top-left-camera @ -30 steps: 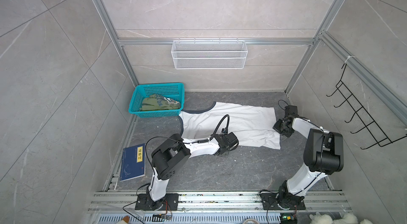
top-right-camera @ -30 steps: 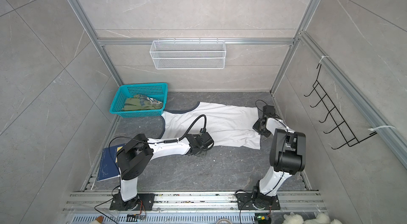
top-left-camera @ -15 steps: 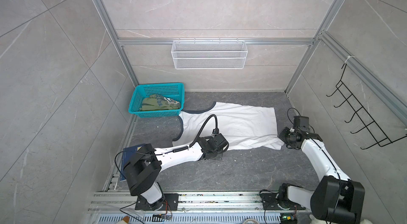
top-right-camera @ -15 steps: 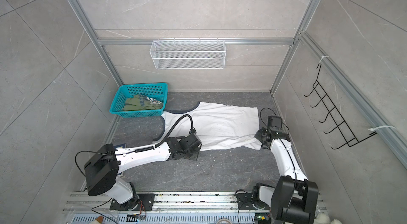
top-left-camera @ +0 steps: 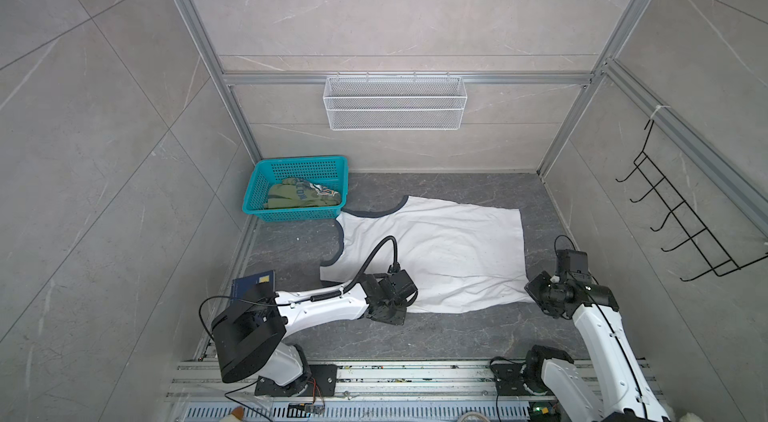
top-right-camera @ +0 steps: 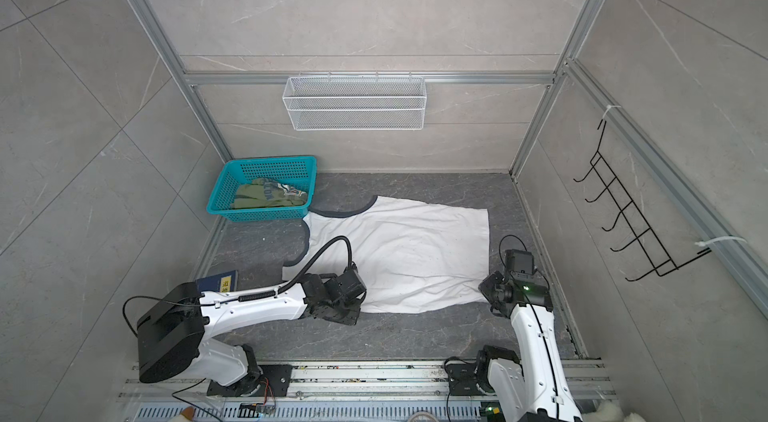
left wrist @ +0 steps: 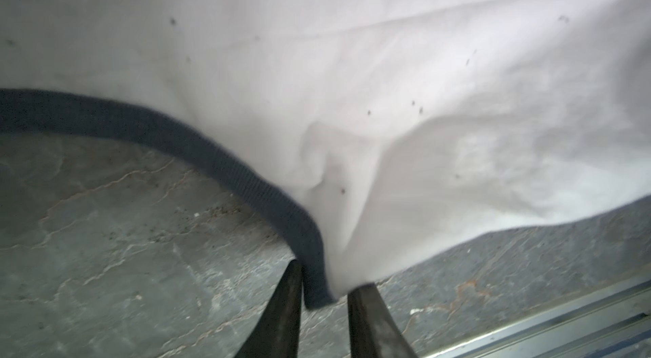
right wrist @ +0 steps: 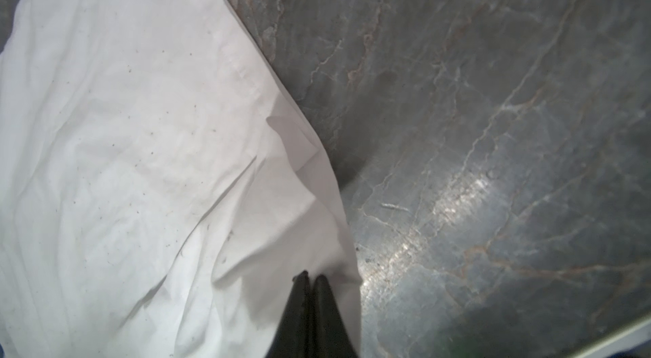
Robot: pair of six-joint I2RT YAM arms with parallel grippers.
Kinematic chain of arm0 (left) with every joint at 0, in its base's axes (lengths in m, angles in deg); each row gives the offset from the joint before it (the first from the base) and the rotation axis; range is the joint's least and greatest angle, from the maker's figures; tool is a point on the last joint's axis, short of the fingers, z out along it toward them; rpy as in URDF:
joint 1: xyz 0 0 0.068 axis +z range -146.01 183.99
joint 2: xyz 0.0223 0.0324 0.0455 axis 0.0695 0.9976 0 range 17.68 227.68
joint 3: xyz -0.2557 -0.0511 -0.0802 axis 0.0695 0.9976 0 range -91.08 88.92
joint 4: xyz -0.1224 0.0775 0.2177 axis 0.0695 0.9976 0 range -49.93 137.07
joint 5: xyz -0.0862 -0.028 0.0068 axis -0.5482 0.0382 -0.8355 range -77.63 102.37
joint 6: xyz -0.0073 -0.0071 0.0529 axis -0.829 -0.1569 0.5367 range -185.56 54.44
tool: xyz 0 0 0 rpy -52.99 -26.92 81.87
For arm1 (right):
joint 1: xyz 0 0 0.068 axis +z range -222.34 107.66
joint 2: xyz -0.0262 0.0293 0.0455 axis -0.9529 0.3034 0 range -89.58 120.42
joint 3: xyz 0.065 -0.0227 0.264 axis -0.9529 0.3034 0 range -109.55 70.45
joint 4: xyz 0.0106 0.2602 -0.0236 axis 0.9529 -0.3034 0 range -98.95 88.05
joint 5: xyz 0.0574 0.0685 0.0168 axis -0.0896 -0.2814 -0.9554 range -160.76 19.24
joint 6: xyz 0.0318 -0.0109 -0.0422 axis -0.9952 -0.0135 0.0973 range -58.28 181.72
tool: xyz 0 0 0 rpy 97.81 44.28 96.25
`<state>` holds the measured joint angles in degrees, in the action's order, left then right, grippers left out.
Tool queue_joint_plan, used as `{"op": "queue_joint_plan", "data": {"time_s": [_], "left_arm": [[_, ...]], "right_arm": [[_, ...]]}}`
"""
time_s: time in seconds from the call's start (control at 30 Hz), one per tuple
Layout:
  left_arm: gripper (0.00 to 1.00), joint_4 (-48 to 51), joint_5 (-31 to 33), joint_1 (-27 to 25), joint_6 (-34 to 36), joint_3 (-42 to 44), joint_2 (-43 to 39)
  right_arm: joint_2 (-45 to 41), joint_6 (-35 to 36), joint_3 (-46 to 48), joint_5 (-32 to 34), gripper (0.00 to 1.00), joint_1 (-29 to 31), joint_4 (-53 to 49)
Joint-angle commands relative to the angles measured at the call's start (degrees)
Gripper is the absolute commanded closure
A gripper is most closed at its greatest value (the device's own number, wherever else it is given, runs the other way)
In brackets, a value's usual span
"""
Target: Fold and stack the tank tops
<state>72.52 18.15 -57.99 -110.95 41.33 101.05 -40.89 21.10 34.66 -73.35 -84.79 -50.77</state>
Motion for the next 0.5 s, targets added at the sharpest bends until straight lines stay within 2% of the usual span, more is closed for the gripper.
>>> {"op": "queue_joint_plan", "data": {"time_s": [0.0,0.03,0.07,0.17,0.27,0.4,0.47], "left_arm": [[0.48,3.8,3.0,-0.2,-0.3,-0.7,-3.9],[0.46,4.3,4.5,-0.2,0.7,-1.7,-4.9],[0.45,4.9,6.3,-0.1,1.8,-3.2,-6.0],[0.4,5.1,10.4,1.4,5.2,-7.2,-7.6],[0.37,0.2,7.4,6.9,8.6,-8.9,-6.2],[0.35,-5.7,2.3,14.6,11.3,-11.3,1.3],[0.34,-8.7,-0.5,17.2,12.4,-12.4,6.0]], "right_arm": [[-0.6,-2.0,-1.7,1.0,0.4,0.2,-4.3],[-1.2,-1.9,-2.8,0.9,0.27,0.4,-4.6],[-1.7,-1.6,-4.2,1.2,0.21,0.2,-5.2],[-3.9,0.8,-8.3,1.0,0.13,0.3,-5.1],[-4.3,2.3,-8.6,-4.8,0.13,0.8,-1.1],[2.2,2.5,-5.5,-12.3,0.14,3.6,4.9],[5.9,2.0,-4.2,-13.4,0.14,7.1,7.6]]}}
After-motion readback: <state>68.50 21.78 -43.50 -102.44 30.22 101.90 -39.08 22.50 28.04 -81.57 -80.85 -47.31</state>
